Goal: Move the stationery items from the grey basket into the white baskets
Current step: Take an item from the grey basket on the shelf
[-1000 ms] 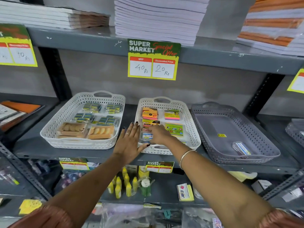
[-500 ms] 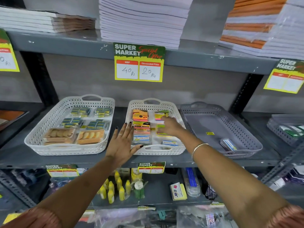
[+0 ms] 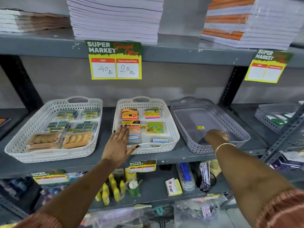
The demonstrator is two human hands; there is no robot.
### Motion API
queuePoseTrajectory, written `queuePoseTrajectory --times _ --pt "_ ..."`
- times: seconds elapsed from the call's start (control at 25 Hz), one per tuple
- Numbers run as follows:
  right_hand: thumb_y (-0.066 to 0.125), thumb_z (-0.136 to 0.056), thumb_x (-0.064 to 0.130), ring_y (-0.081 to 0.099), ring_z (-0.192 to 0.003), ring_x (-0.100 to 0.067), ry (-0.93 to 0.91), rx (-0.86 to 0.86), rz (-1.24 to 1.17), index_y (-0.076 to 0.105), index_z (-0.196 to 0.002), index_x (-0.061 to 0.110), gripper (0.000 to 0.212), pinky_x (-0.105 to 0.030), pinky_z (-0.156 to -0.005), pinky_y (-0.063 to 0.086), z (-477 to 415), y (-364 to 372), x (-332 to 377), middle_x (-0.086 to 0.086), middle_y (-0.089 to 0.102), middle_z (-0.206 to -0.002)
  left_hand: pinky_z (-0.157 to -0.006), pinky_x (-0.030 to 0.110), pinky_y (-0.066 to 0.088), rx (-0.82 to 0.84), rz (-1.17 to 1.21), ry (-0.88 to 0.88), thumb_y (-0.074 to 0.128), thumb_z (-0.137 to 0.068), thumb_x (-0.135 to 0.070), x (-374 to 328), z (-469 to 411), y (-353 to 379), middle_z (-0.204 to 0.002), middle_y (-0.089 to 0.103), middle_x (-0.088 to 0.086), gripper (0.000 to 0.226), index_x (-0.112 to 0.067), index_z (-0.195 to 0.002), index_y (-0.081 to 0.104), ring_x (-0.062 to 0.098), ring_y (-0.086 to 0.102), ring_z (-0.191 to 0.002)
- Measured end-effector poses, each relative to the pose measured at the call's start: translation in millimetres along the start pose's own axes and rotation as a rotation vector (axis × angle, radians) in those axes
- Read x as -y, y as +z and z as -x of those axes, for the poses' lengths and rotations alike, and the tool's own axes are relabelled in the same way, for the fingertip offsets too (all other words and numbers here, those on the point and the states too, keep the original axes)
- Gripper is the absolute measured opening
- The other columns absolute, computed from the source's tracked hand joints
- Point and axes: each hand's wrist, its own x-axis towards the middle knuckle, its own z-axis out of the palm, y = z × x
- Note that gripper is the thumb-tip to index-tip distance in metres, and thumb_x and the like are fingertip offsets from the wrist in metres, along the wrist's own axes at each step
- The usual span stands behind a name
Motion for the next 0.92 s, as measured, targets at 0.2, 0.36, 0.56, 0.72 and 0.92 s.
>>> queuePoseTrajectory --times 0.2,0.36,0.56,0.72,0.92 --pt "0.061 -0.080 0.047 0.036 -0.139 -0.035 0.012 0.056 0.069 0.040 -0.145 0.016 0.074 -0.057 -0.116 0.024 -21.2 16.2 4.8 -0.010 0.036 -0.153 -0.115 0.035 0.004 -0.001 0.024 0.000 -0.033 -0.058 -0.075 1.0 0.9 0.9 -0.155 0.009 0.009 0.118 -0.007 -0.144 0.010 0.020 0.003 -0.142" --pt "0.058 -0.086 0.051 0.023 -0.142 -0.044 0.071 -0.046 0.020 0.017 -0.152 0.014 0.086 -0.057 -0.115 0.026 1.6 10.5 3.0 -0.020 0.018 -0.157 -0.115 0.034 0.004 -0.009 0.035 0.004 -0.032 -0.059 -0.075 1.0 0.8 1.9 -0.155 0.010 0.008 0.117 -0.007 -0.145 0.011 0.019 0.003 -0.142" --pt "0.065 -0.083 0.037 0.038 -0.135 -0.041 -0.029 -0.080 -0.058 0.033 -0.143 0.015 0.071 -0.050 -0.109 0.039 -18.7 11.2 -4.7 -0.020 0.037 -0.148 -0.115 0.034 0.004 -0.009 0.026 -0.016 -0.032 -0.060 -0.074 1.6 -1.4 2.7 -0.155 0.009 0.007 0.116 -0.009 -0.145 0.011 0.018 0.002 -0.142" --pt "0.062 -0.086 0.023 0.045 -0.130 -0.040 -0.015 -0.161 -0.109 0.044 -0.137 0.003 0.057 -0.049 -0.105 0.043 -19.9 7.2 -4.9 -0.023 0.046 -0.141 -0.115 0.033 0.004 -0.013 0.020 -0.019 -0.032 -0.061 -0.073 2.4 -1.9 4.5 -0.155 0.010 0.006 0.114 -0.009 -0.145 0.011 0.017 0.003 -0.142" --pt "0.056 -0.093 0.014 0.037 -0.136 -0.041 -0.199 -0.321 -0.247 0.026 -0.147 0.000 0.063 -0.048 -0.105 0.041 12.6 -33.2 20.8 -0.027 0.036 -0.147 -0.115 0.033 0.003 -0.014 0.012 -0.026 -0.036 -0.057 -0.072 1.0 -0.6 3.0 -0.156 0.007 0.006 0.116 -0.010 -0.145 0.008 0.017 0.001 -0.142"
